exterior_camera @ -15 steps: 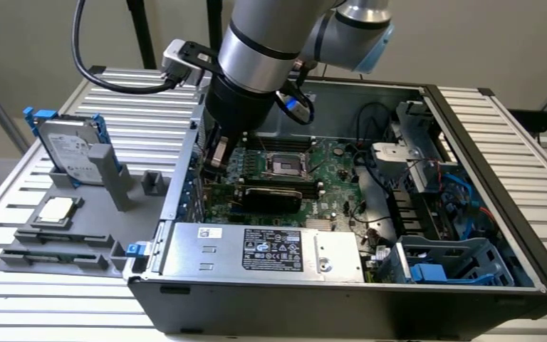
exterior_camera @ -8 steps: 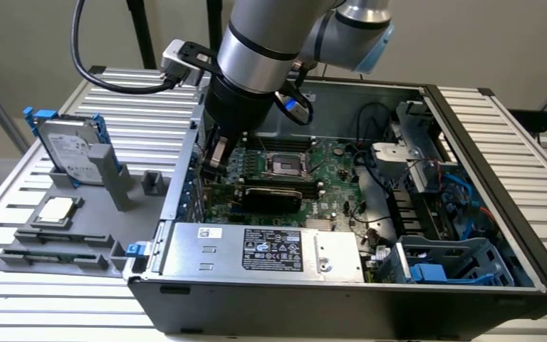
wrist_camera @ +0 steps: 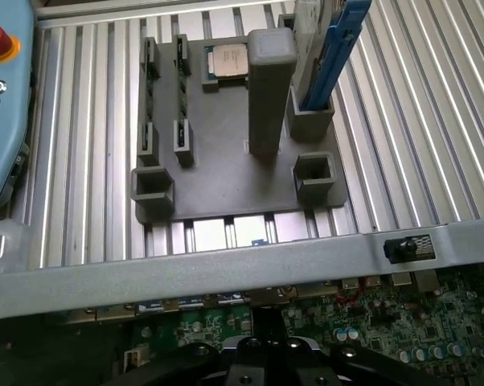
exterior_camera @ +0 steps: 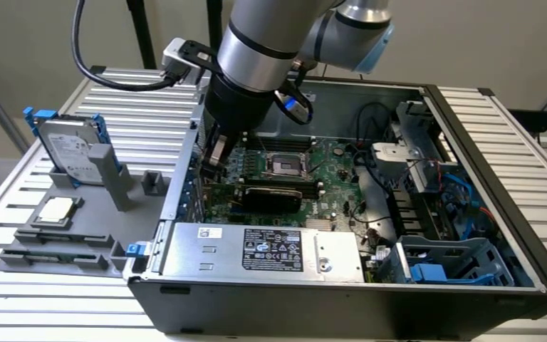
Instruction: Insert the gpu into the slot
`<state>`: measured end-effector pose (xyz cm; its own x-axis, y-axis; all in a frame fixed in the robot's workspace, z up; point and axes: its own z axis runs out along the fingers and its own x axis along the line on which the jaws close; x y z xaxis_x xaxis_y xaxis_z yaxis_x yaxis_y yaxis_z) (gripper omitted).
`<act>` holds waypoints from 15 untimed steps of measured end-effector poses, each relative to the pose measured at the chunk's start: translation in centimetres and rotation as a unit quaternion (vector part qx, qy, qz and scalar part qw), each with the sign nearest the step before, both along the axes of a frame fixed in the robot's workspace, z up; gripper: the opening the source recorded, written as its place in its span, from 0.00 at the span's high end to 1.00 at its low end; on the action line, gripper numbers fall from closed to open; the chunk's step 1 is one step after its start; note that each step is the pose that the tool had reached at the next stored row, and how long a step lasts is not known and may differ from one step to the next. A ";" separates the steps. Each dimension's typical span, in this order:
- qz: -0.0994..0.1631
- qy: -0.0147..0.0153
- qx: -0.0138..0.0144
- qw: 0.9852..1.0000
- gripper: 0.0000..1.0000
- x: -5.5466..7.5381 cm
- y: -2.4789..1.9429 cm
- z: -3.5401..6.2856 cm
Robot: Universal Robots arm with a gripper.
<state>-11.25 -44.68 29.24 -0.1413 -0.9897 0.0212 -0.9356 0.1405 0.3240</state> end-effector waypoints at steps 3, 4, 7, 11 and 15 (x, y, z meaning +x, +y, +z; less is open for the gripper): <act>-0.002 0.000 0.000 1.000 0.89 0.0 0.12 0.00; -0.002 0.000 -0.001 1.000 0.89 0.0 0.15 0.00; -0.005 0.000 -0.001 1.000 0.89 -0.1 0.27 0.00; -0.007 0.000 -0.002 1.000 0.89 -0.1 0.37 0.01; -0.010 0.001 -0.004 1.000 0.89 -0.2 0.42 0.13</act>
<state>-11.41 -44.26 29.36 -0.1616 -0.9864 0.0291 -0.9318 0.1622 0.3246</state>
